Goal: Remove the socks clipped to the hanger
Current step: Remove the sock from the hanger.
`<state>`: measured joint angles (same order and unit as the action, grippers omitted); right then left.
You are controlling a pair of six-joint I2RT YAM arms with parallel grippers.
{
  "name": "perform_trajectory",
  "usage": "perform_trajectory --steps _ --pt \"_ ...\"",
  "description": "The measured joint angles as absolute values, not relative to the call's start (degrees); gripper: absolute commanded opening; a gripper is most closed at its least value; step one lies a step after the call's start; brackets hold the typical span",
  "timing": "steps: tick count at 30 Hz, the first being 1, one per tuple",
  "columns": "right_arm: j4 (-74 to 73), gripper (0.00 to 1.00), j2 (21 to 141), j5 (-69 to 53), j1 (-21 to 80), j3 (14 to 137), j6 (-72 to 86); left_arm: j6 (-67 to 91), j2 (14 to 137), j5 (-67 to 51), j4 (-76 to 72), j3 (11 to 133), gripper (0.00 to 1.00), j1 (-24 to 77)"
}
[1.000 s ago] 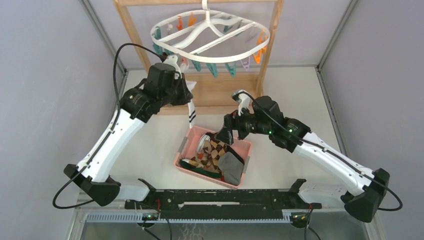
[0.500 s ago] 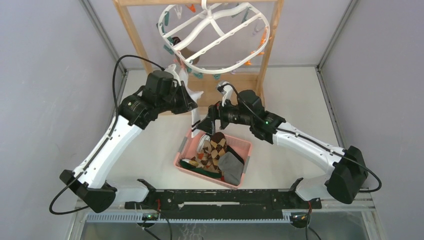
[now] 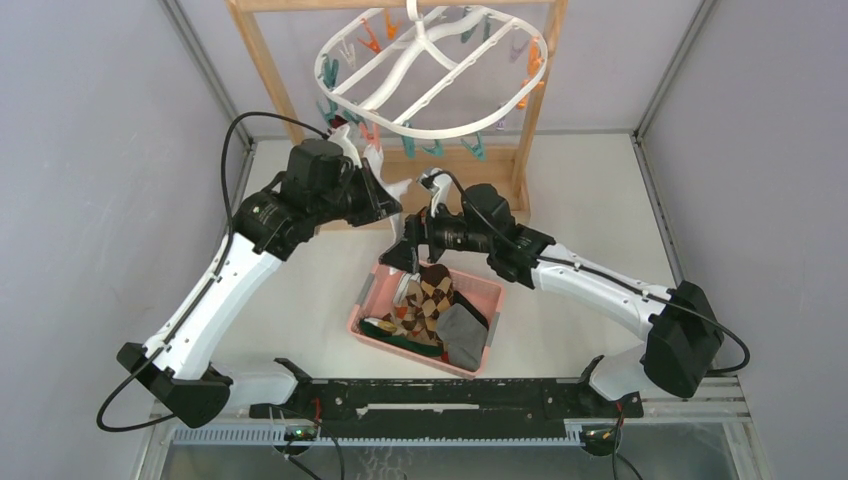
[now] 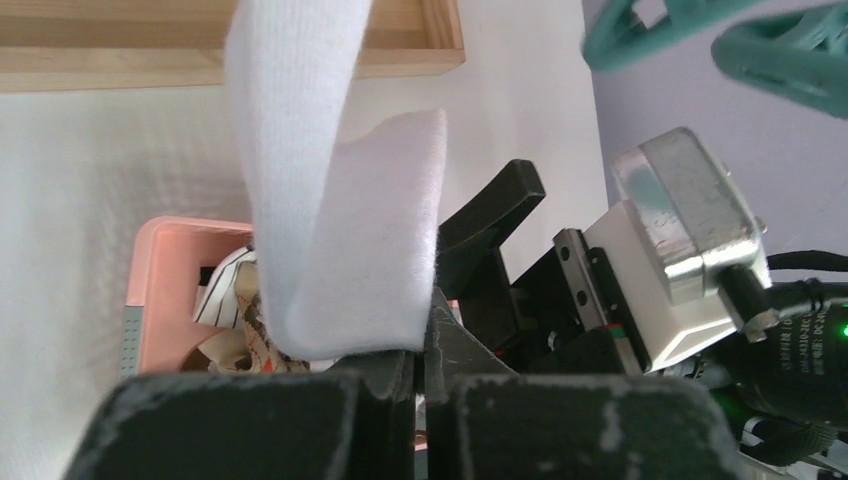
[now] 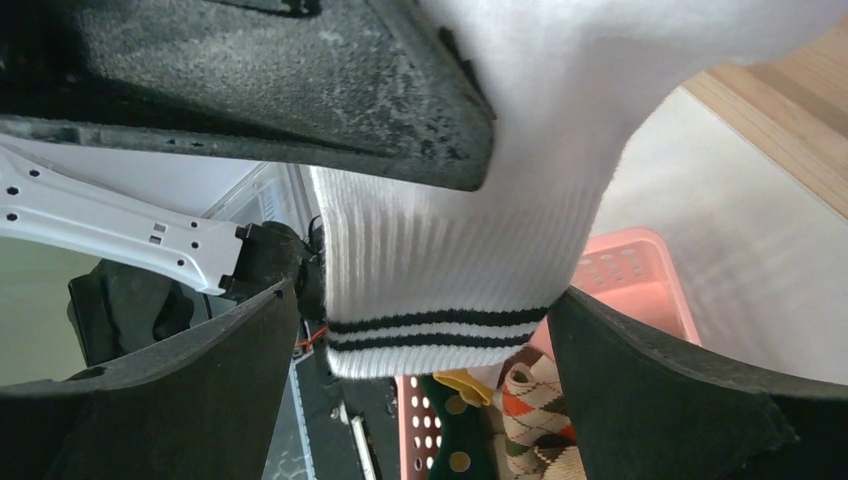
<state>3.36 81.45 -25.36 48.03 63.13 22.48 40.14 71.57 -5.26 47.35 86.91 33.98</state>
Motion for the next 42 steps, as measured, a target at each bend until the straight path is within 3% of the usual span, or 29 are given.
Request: perform_trajectory --steps 9,13,15,17,23,25,42 --pt "3.57 0.55 81.52 -26.26 47.83 63.13 23.18 41.04 71.57 -6.5 46.24 86.87 0.0 33.93" --pt "3.64 0.42 81.89 -27.73 46.65 63.13 24.34 41.19 71.55 -6.48 45.47 85.47 0.0 33.87" --pt "3.55 0.14 81.93 -28.47 46.28 63.13 24.69 41.19 71.55 -6.48 45.5 84.58 0.01 33.76" --pt "3.46 0.0 81.93 -29.12 46.09 63.13 24.97 41.19 71.55 -6.46 45.54 83.9 0.1 33.58" --pt "1.61 0.0 81.93 -30.0 45.74 63.13 25.67 41.54 71.55 -6.28 45.5 83.37 0.41 33.26" --pt "0.64 0.0 81.87 -30.0 45.71 63.13 25.65 41.5 71.55 -6.15 45.54 83.37 0.46 33.21" --pt "-9.78 0.0 75.33 -28.47 46.81 63.13 22.2 41.58 71.16 -4.23 47.68 89.97 0.5 33.17"
